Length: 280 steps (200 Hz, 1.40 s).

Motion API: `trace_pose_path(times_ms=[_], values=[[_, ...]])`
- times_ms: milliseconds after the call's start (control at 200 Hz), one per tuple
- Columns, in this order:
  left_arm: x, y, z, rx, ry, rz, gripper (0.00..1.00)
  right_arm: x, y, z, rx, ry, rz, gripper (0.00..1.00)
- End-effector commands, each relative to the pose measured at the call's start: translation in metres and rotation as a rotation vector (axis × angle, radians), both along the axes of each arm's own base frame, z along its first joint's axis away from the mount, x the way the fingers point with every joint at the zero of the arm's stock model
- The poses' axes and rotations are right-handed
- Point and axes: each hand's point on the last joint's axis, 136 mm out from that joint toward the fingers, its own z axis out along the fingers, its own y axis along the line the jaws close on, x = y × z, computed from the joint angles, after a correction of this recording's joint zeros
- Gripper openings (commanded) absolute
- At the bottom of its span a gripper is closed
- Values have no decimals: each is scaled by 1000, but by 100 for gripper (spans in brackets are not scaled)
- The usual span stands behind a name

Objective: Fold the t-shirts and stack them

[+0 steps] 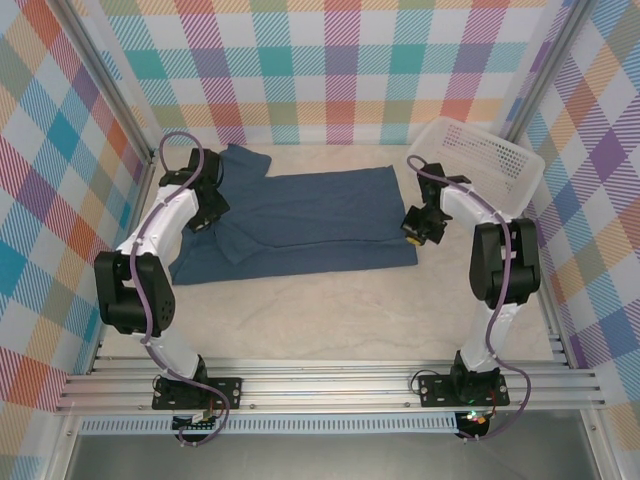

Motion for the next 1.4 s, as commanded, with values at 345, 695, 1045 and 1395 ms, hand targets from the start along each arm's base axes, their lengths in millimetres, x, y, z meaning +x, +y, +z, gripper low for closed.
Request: trace_pose_path(times_ms=[345, 695, 1045, 1395], values=[[22, 14, 3, 26, -17, 18, 0, 23, -3, 0, -19, -2, 3, 0], [47, 10, -10, -6, -10, -4, 0, 31, -1, -7, -16, 9, 0, 0], [60, 15, 9, -37, -32, -18, 55, 43, 5, 28, 5, -120, 32, 38], [-28, 22, -14, -183, 121, 198, 29, -15, 45, 27, 142, -171, 166, 28]])
